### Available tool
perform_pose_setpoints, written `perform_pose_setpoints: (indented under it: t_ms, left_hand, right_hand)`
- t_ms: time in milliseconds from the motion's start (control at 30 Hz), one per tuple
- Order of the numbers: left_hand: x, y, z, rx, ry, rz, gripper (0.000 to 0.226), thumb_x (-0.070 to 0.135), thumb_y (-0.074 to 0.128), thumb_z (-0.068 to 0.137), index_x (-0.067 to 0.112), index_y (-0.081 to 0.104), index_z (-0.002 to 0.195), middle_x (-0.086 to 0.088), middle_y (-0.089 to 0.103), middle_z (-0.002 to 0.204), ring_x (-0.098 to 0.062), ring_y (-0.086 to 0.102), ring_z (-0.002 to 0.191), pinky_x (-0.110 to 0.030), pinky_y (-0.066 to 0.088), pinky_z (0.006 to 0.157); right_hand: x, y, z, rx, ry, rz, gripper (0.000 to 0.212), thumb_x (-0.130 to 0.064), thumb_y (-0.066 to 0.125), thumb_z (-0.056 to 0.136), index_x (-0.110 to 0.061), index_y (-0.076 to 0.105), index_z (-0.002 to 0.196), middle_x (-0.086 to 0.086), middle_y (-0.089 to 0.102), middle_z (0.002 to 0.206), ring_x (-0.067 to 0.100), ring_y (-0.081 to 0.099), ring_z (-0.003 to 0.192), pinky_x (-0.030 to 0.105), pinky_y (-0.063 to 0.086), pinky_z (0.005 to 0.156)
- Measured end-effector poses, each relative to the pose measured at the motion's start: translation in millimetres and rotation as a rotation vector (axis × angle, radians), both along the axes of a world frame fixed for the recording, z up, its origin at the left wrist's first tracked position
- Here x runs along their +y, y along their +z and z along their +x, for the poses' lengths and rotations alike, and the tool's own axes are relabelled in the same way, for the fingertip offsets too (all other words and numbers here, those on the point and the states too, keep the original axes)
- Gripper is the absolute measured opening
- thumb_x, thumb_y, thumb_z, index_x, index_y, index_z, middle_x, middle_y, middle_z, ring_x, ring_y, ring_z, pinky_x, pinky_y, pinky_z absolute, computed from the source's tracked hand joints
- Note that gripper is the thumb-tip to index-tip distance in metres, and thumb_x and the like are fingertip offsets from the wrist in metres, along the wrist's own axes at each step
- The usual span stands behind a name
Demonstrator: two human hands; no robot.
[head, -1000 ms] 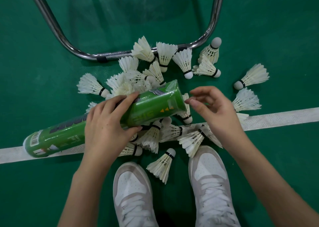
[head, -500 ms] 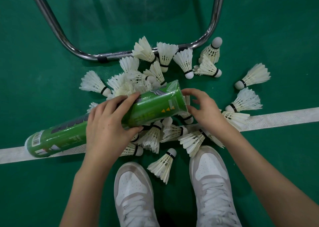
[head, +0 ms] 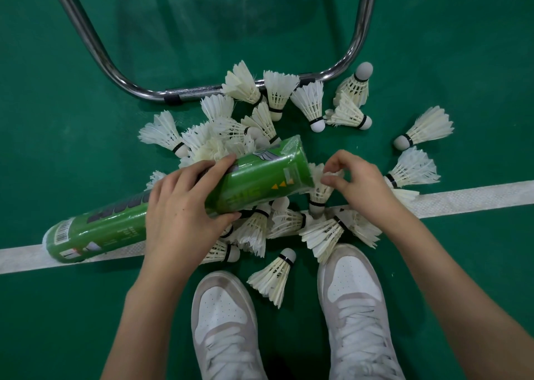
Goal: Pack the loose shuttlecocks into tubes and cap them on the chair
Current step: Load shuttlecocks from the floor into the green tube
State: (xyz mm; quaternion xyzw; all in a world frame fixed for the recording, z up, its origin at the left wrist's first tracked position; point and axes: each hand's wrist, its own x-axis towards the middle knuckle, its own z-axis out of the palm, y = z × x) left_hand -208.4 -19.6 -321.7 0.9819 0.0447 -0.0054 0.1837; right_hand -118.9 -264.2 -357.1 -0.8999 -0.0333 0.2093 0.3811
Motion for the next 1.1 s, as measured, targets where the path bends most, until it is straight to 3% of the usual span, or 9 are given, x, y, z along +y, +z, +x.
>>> perform_pose_setpoints:
  t_ms: [100,200,300,500,633,767,900,1000,1100]
  left_hand:
    - [-0.3,-0.2,0.0,0.005,0.003,0.005,0.086,0.033,0.084,0.062,0.036,0.042,0.137,0.0,0.057,0.124,-0.027,0.047,0.111,-0.047,0.037,0.095]
    - [-1.0,-0.4,0.6,0.01,0.004,0.007,0.086,0.033,0.084,0.063,0.037,0.041,0.138,0.001,0.056,0.125,-0.027,0.047,0.112,-0.047,0.037,0.096]
    - [-0.7,-0.5,0.7,0.014,0.002,0.008,0.087,0.033,0.084,0.063,0.037,0.04,0.138,0.001,0.056,0.126,-0.027,0.047,0.113,-0.047,0.036,0.096]
    - [-1.9,-0.6,1.0,0.011,-0.004,0.011,0.086,0.033,0.084,0.063,0.036,0.041,0.138,0.001,0.056,0.126,-0.027,0.047,0.113,-0.046,0.037,0.095]
    - [0.5,-1.5,0.6,0.012,0.012,0.018,0.087,0.033,0.085,0.062,0.037,0.041,0.138,0.001,0.056,0.126,-0.027,0.047,0.113,-0.045,0.036,0.096]
    - [-0.5,-1.8,0.5,0.007,0.006,0.014,0.086,0.033,0.084,0.062,0.036,0.042,0.137,0.001,0.056,0.125,-0.027,0.047,0.112,-0.046,0.037,0.095]
    - [-1.2,-1.9,1.3,-0.001,0.001,0.011,0.086,0.032,0.084,0.062,0.036,0.043,0.137,0.0,0.056,0.125,-0.027,0.047,0.112,-0.046,0.036,0.095]
    - [-1.4,-1.2,1.7,0.0,-0.003,0.004,0.086,0.032,0.084,0.062,0.035,0.042,0.137,0.0,0.056,0.125,-0.028,0.047,0.112,-0.046,0.036,0.095]
    - [-3.1,-1.7,1.8,0.001,-0.016,0.011,0.086,0.032,0.084,0.062,0.035,0.042,0.137,-0.001,0.056,0.125,-0.028,0.048,0.111,-0.046,0.037,0.094]
  right_hand:
    - [-6.9,12.6,0.9,-0.016,-0.071,0.065,0.012,-0.015,0.063,0.085,-0.018,0.053,0.082,-0.009,0.059,0.081,0.015,0.057,0.085,0.013,0.038,0.065]
    - [-13.5,31.3,1.3,-0.088,-0.192,0.15,0.011,-0.015,0.062,0.086,-0.019,0.052,0.083,-0.012,0.06,0.082,0.006,0.058,0.085,0.018,0.042,0.07]
    - [-15.4,49.4,-1.3,-0.157,-0.275,0.238,0.018,-0.015,0.061,0.087,-0.025,0.049,0.078,-0.01,0.062,0.084,0.002,0.059,0.084,0.008,0.042,0.064]
    - [-2.2,66.4,-9.8,-0.193,-0.334,0.355,0.017,-0.014,0.06,0.088,-0.024,0.049,0.08,-0.003,0.061,0.084,0.008,0.058,0.082,0.017,0.044,0.074]
    - [11.4,65.9,-16.6,-0.158,-0.338,0.424,0.014,-0.017,0.059,0.089,-0.024,0.049,0.082,-0.006,0.057,0.076,0.004,0.051,0.072,0.014,0.041,0.069]
    - [17.9,69.0,-20.3,-0.088,-0.354,0.516,0.011,-0.017,0.058,0.09,-0.02,0.051,0.083,-0.001,0.041,0.06,0.006,0.036,0.057,0.014,0.034,0.054]
    - [30.5,68.6,-30.0,0.06,-0.35,0.676,0.007,-0.011,0.056,0.089,-0.016,0.052,0.085,-0.004,0.058,0.07,0.006,0.056,0.069,0.011,0.046,0.066]
    - [40.2,64.4,-36.8,0.124,-0.314,0.725,0.008,-0.017,0.06,0.084,-0.016,0.053,0.085,-0.003,0.061,0.074,0.004,0.058,0.072,0.015,0.047,0.069]
    - [44.0,59.8,-40.0,0.1,-0.288,0.668,0.025,-0.018,0.072,0.074,-0.018,0.05,0.086,0.0,0.06,0.082,0.005,0.055,0.074,0.02,0.047,0.071]
